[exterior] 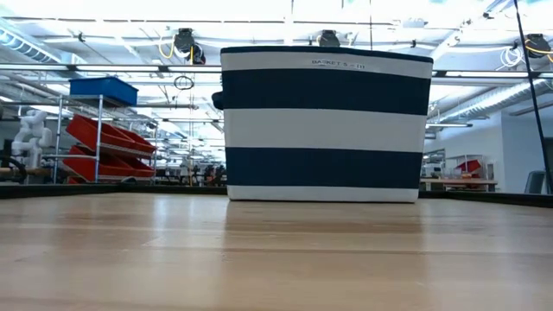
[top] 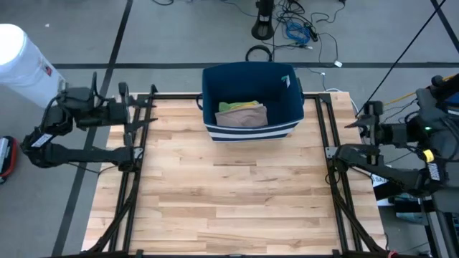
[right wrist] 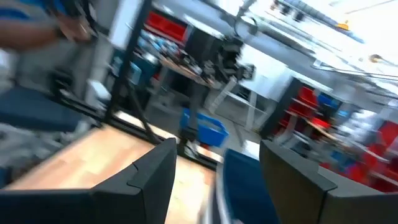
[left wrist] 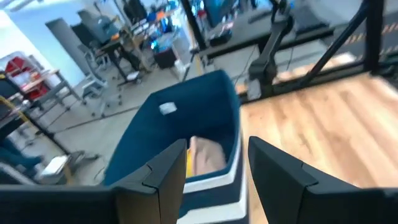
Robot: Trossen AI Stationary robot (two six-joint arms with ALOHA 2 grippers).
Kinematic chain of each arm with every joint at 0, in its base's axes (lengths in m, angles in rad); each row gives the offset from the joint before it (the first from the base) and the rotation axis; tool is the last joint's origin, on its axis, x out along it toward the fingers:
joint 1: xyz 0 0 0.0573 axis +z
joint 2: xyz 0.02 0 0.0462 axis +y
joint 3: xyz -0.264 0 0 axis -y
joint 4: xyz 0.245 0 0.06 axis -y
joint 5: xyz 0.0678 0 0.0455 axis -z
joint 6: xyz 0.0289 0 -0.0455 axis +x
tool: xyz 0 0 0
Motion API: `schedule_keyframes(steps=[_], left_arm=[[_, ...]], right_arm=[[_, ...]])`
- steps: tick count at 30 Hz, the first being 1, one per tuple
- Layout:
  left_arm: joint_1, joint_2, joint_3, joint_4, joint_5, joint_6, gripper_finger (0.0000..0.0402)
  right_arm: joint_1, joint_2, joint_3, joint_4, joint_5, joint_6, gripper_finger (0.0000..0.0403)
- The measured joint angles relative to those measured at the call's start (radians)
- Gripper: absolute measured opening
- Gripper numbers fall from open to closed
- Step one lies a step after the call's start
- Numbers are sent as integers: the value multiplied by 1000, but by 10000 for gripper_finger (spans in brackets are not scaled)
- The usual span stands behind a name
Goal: Fold towel
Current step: Return to Home Position
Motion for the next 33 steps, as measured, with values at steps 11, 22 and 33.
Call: schedule_keyframes(steps=[11, 22, 33], left_arm=[[0, -296, -462, 399, 23, -54, 179], [0, -445, -738, 635, 21, -161, 179], [0, -504, -934, 900, 29, -193, 179]], right_arm=[[0, -49, -348, 264, -79, 85, 217], [0, -223, -578, 442, -133, 229, 216], [0, -275, -764, 718, -105, 375, 216]])
